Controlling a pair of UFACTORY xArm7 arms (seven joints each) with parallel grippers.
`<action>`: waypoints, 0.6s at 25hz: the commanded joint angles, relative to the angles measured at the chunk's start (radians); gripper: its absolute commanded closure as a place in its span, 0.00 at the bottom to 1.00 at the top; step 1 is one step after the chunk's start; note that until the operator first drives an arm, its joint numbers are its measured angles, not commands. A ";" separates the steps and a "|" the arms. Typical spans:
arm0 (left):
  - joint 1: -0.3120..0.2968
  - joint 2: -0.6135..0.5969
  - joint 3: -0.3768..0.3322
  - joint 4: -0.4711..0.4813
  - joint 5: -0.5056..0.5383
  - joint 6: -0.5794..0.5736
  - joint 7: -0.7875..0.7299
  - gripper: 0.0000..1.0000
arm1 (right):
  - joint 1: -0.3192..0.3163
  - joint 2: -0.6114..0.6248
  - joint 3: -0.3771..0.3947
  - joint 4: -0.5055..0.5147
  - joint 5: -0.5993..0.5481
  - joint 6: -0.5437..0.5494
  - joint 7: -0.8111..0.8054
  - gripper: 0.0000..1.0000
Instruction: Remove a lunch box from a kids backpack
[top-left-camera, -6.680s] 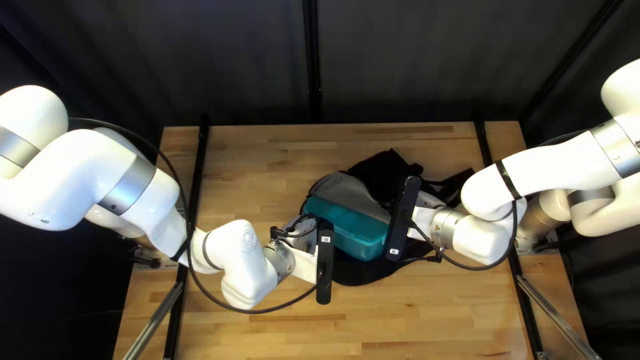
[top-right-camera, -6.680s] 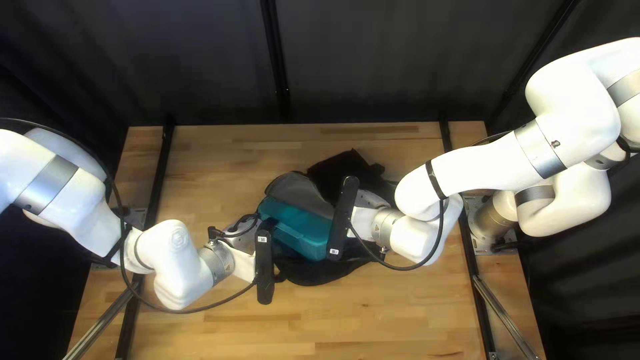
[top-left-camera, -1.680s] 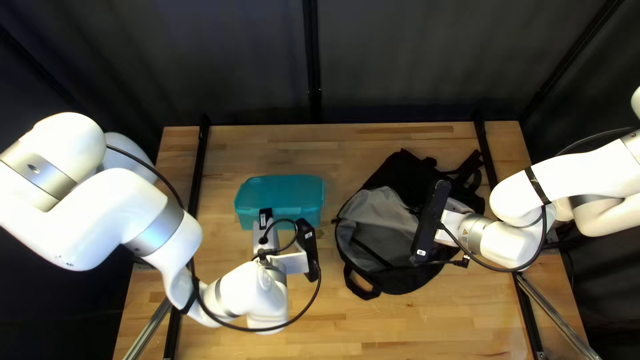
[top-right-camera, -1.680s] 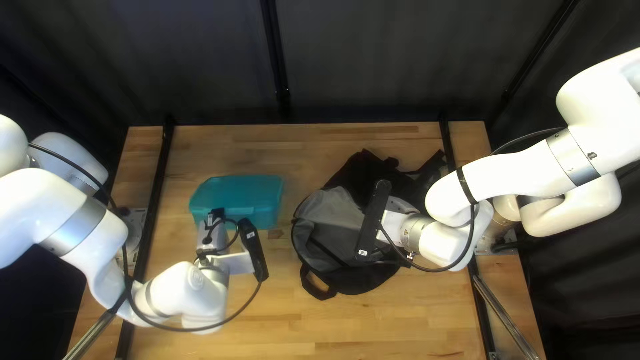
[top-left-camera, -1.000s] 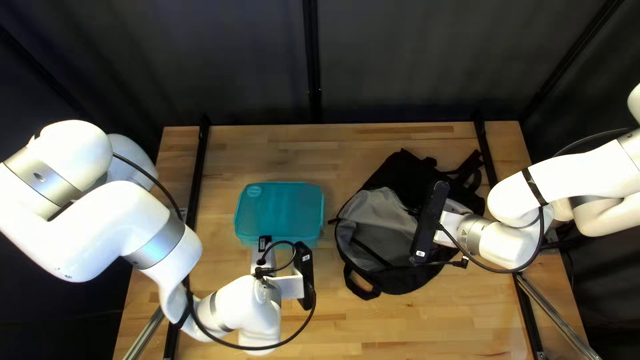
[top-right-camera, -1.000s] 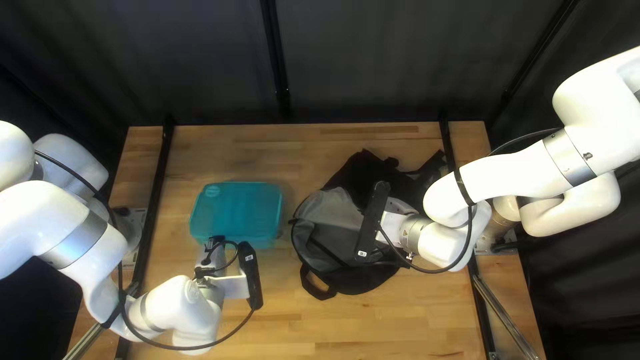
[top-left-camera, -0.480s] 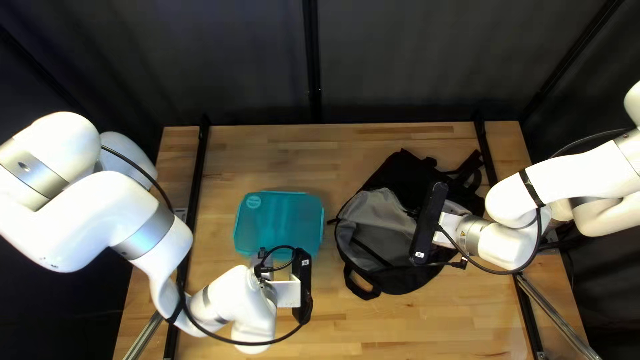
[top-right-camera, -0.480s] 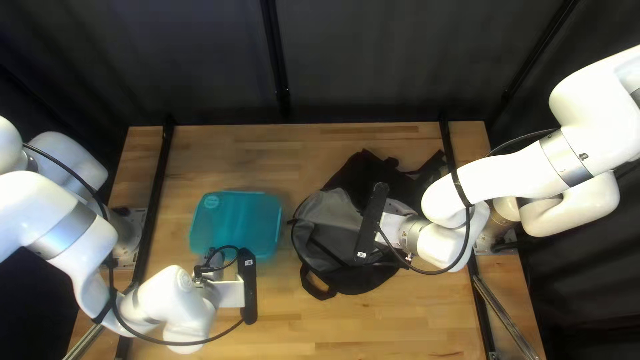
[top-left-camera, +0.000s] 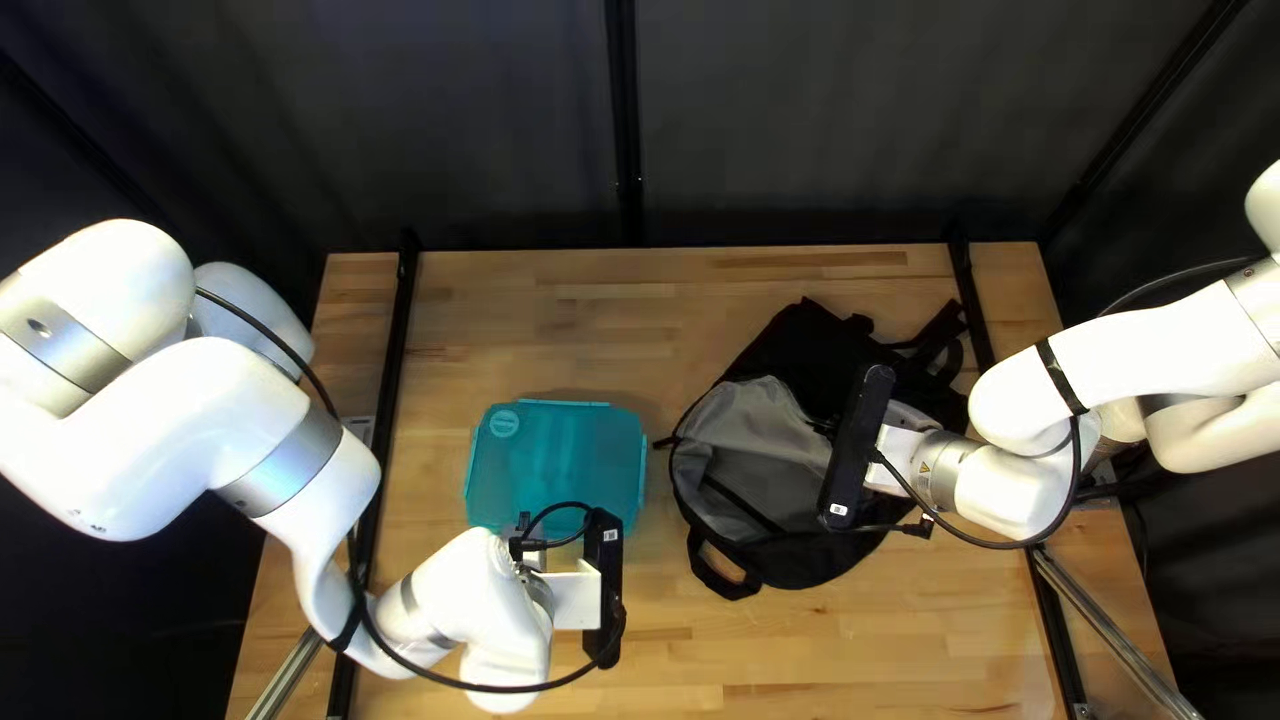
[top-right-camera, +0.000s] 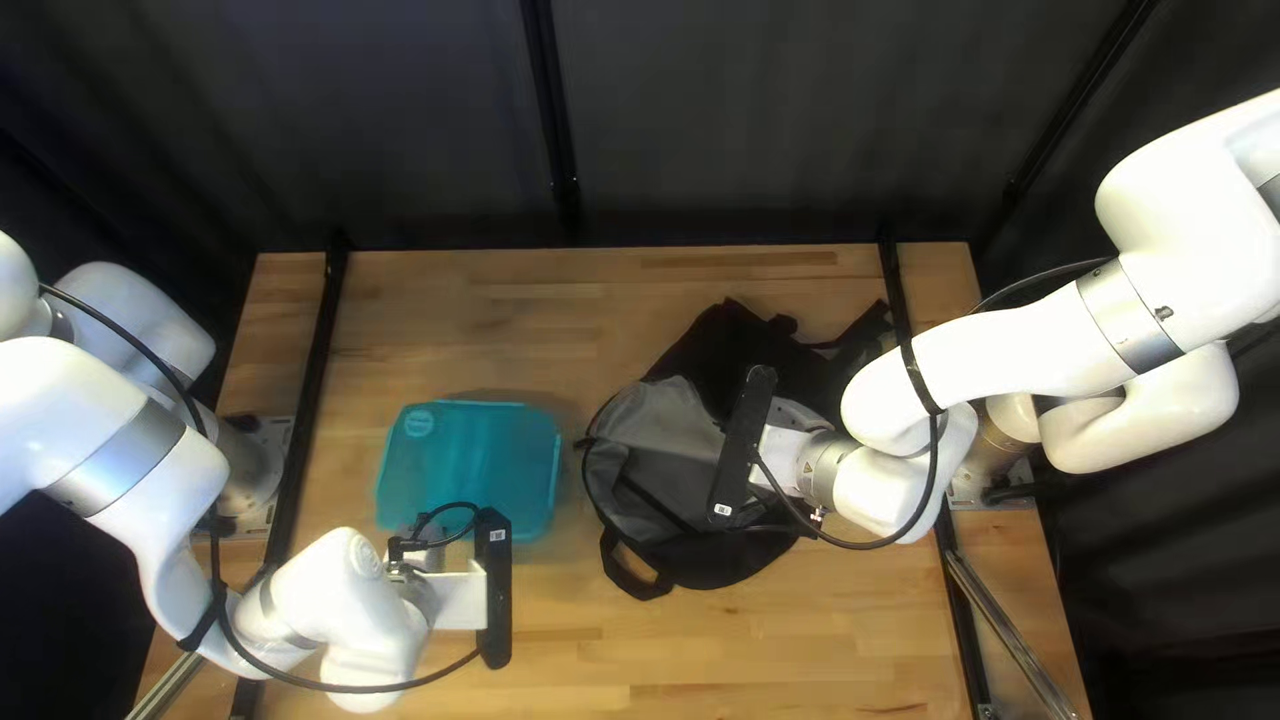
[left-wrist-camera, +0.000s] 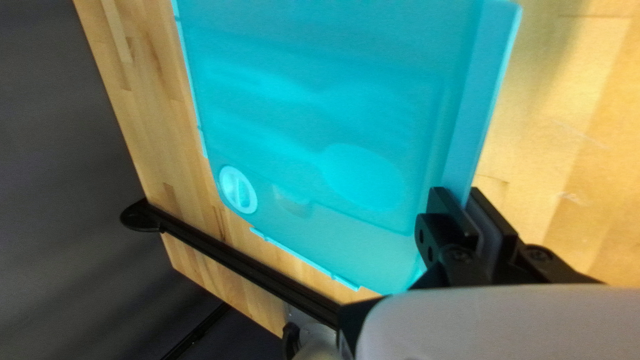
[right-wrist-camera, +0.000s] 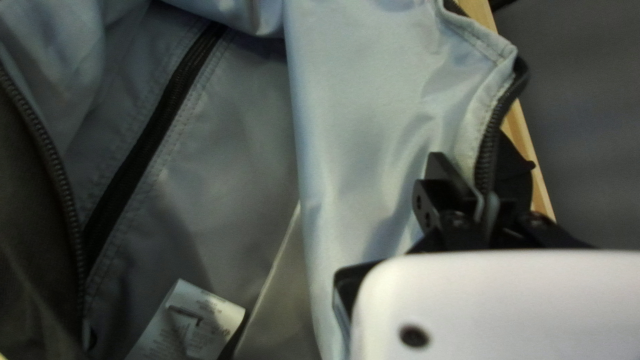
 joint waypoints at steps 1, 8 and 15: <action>-0.011 -0.009 -0.010 0.018 -0.011 0.026 -0.007 0.00 | 0.001 -0.002 -0.001 -0.001 0.001 -0.001 -0.004 1.00; -0.020 -0.067 -0.018 0.083 -0.013 0.153 0.030 0.00 | 0.003 -0.007 0.000 -0.002 0.004 0.001 -0.012 1.00; -0.011 -0.142 -0.009 0.117 -0.007 0.249 0.077 0.00 | 0.006 -0.015 -0.002 -0.006 0.009 0.000 -0.024 1.00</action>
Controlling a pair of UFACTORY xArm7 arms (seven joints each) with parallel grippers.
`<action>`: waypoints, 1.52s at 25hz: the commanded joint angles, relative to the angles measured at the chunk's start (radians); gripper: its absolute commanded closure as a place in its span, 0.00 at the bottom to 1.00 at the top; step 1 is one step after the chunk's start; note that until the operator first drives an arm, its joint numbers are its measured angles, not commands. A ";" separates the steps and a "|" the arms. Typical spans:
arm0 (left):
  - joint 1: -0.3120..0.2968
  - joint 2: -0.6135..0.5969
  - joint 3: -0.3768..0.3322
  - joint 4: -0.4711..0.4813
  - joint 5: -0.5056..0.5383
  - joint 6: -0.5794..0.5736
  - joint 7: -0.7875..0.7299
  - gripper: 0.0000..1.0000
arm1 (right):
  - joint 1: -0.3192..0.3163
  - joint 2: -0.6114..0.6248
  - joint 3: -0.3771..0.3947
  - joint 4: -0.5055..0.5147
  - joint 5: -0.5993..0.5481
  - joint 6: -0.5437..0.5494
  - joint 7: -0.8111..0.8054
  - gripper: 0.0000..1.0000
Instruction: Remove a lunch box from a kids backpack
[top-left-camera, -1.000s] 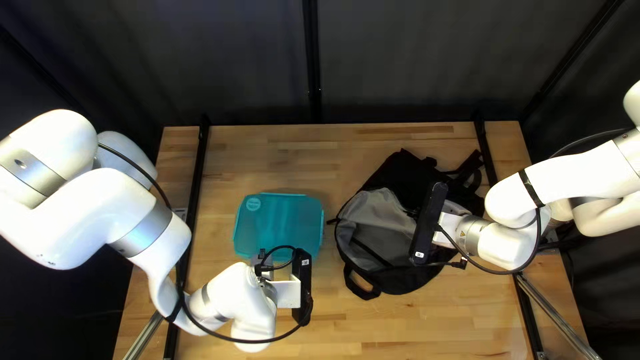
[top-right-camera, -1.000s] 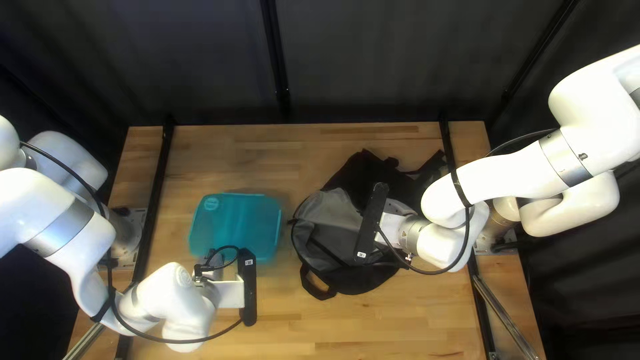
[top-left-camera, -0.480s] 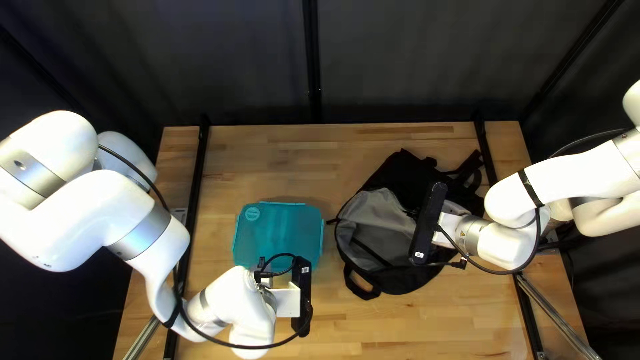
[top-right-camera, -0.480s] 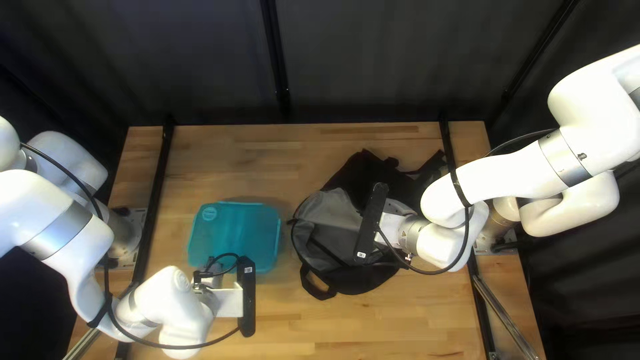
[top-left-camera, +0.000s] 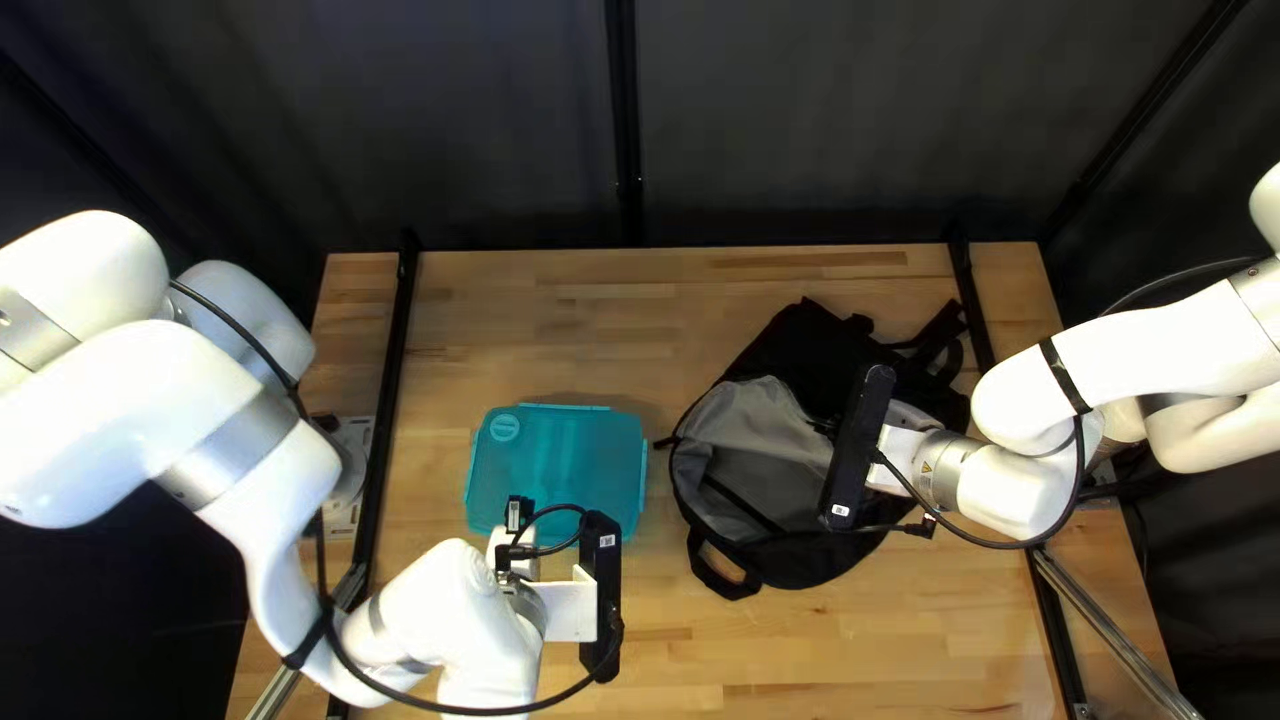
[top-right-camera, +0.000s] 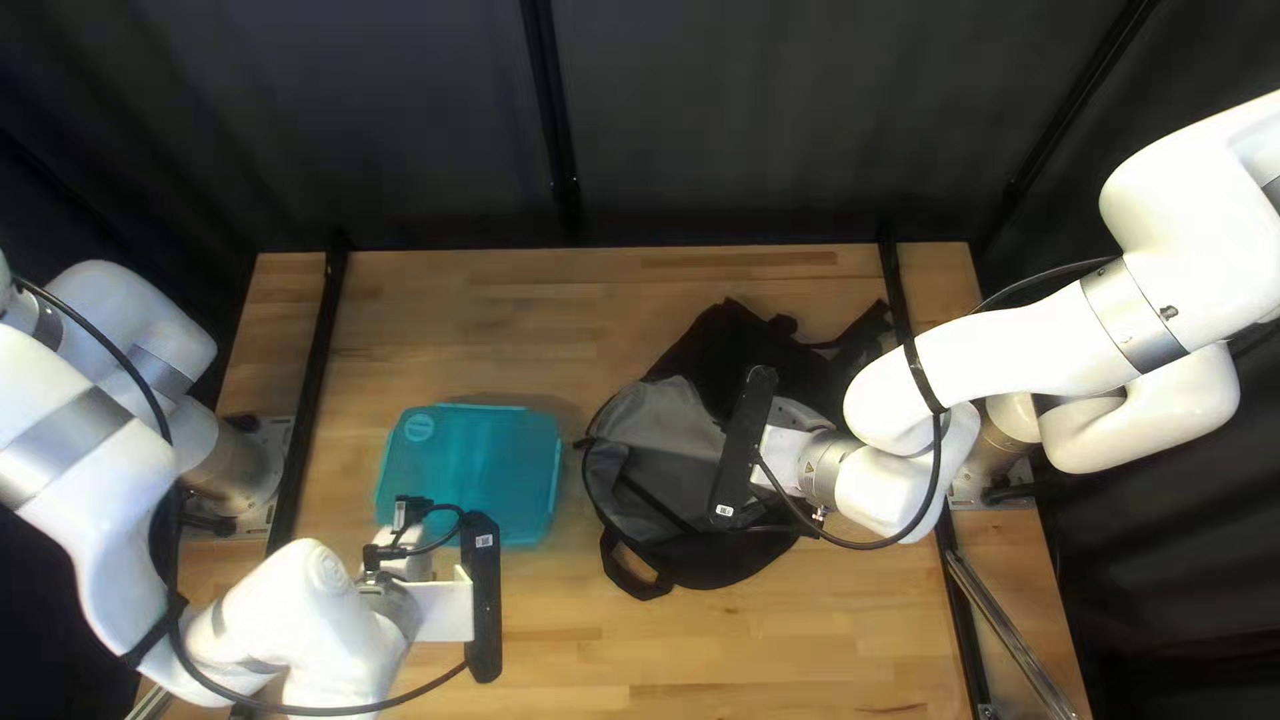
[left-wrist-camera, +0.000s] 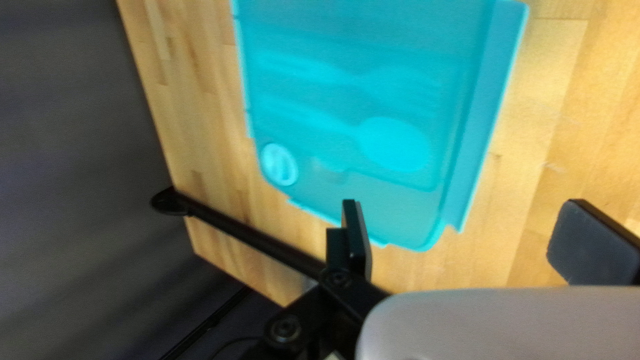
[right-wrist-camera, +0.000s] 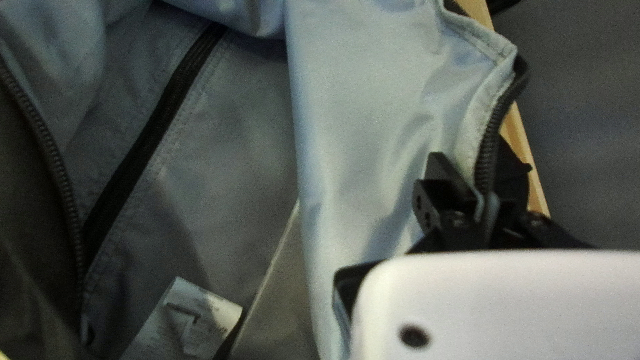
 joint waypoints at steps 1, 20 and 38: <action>0.007 -0.042 0.007 0.021 0.001 0.045 0.025 0.00 | 0.002 -0.003 0.001 -0.003 0.002 0.000 -0.001 1.00; 0.033 -0.184 0.031 0.247 -0.006 0.353 0.140 0.00 | 0.011 -0.014 -0.001 -0.003 0.017 -0.003 -0.022 1.00; 0.033 -0.184 0.029 0.249 -0.007 0.357 0.136 0.00 | 0.086 -0.106 -0.018 0.039 0.169 0.047 -0.222 0.00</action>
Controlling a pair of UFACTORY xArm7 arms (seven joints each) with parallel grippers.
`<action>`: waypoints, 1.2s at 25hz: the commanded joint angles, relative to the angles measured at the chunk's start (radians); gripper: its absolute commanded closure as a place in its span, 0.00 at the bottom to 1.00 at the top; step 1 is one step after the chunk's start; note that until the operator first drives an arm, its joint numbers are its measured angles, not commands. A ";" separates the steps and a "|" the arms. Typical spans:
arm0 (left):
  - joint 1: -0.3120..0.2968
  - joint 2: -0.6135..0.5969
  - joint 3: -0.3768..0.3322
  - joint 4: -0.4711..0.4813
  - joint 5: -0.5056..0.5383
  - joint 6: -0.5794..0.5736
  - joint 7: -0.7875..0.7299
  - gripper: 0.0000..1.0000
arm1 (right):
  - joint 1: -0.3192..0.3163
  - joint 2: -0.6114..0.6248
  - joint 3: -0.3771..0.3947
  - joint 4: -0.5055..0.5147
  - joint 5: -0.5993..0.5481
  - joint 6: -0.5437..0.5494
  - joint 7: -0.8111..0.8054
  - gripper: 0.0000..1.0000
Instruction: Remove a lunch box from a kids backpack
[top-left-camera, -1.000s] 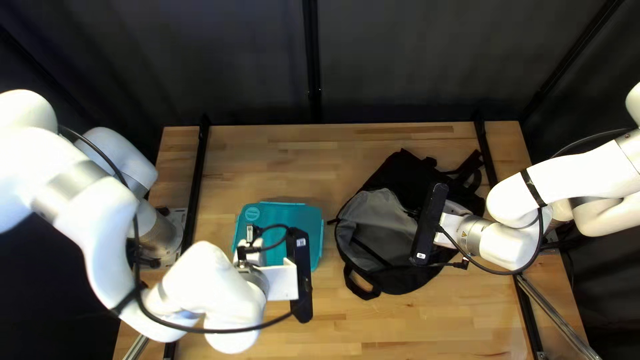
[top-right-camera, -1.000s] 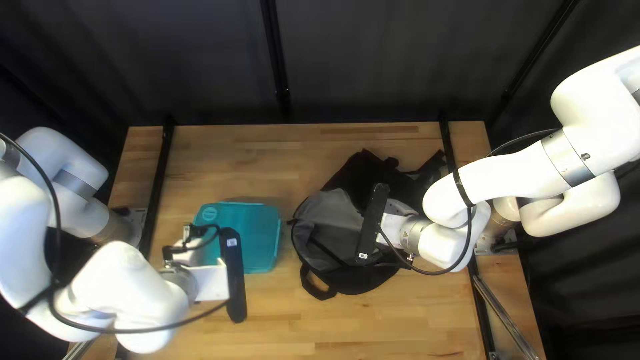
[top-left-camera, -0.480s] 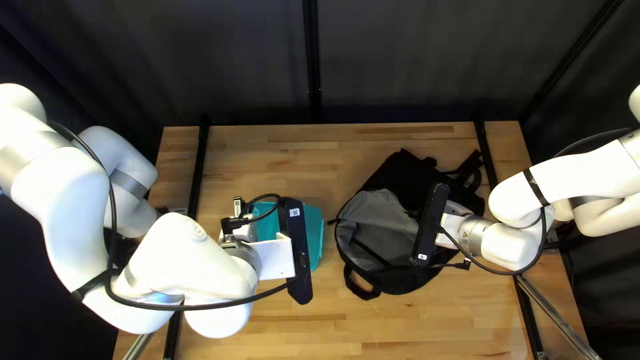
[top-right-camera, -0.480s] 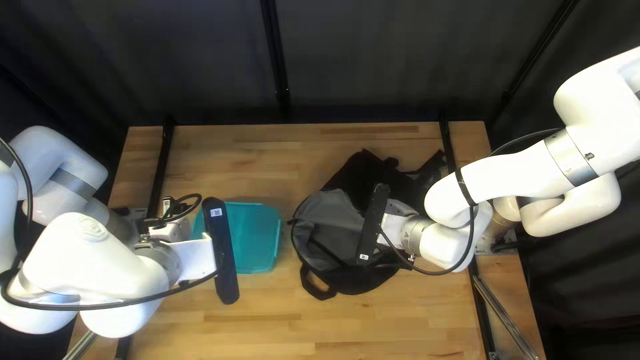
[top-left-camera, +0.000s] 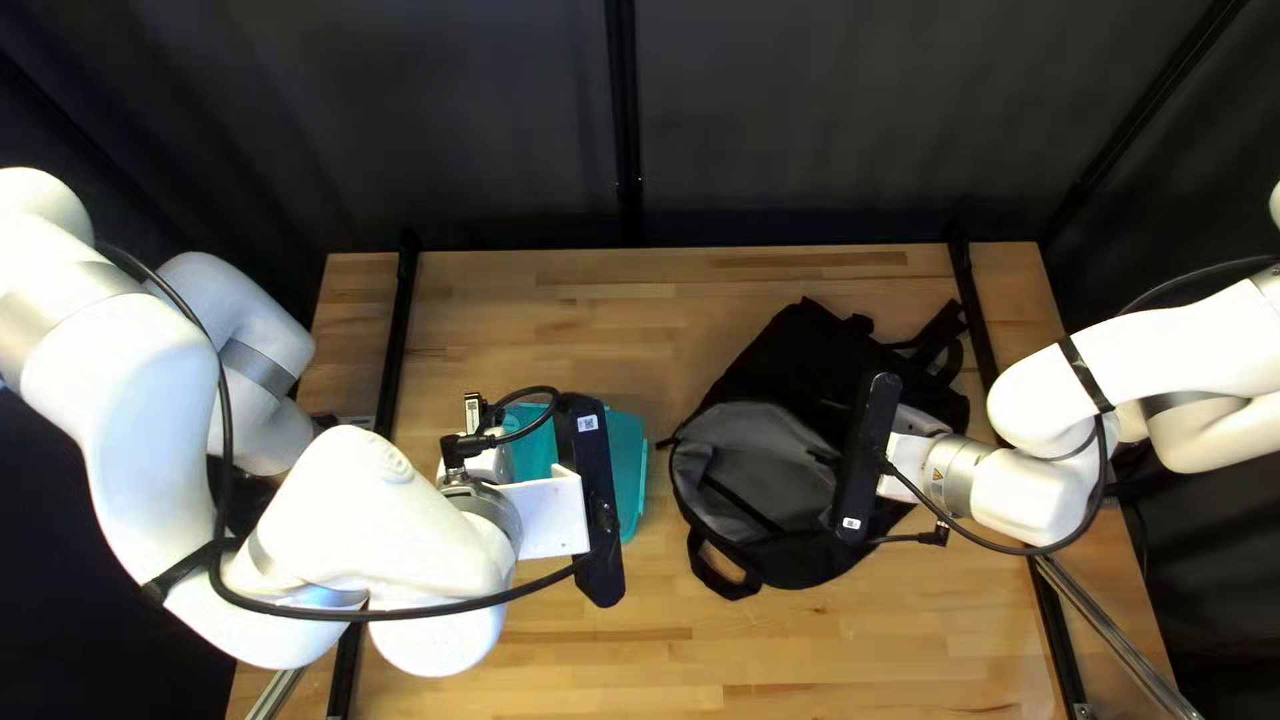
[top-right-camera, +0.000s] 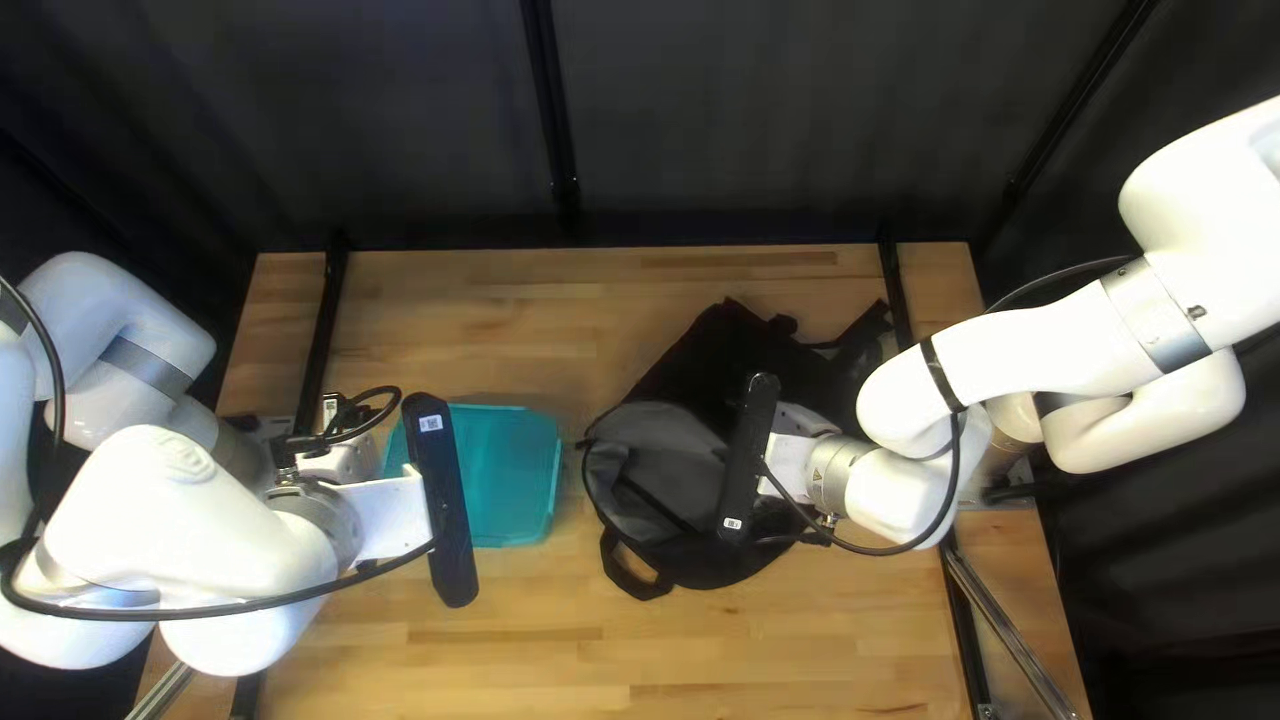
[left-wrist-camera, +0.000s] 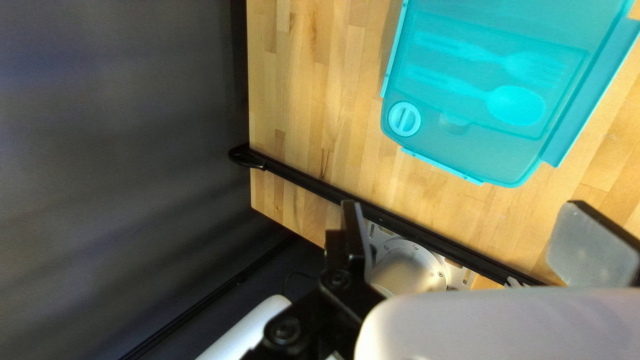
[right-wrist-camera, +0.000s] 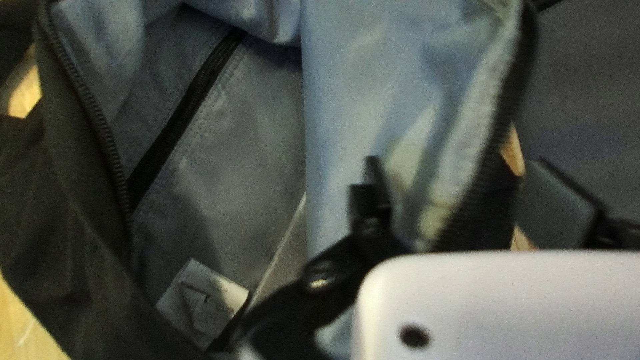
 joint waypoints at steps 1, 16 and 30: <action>0.000 0.000 0.000 0.000 0.000 0.000 0.000 0.00 | 0.035 -0.040 -0.018 0.035 0.085 0.033 -0.097 0.00; 0.000 0.000 0.000 0.000 0.000 0.000 0.000 0.00 | 0.105 -0.146 -0.118 0.184 0.297 0.174 -0.433 0.00; 0.000 0.000 0.000 0.000 0.000 0.000 0.000 0.00 | 0.125 -0.305 -0.187 0.252 0.373 0.394 -0.679 0.00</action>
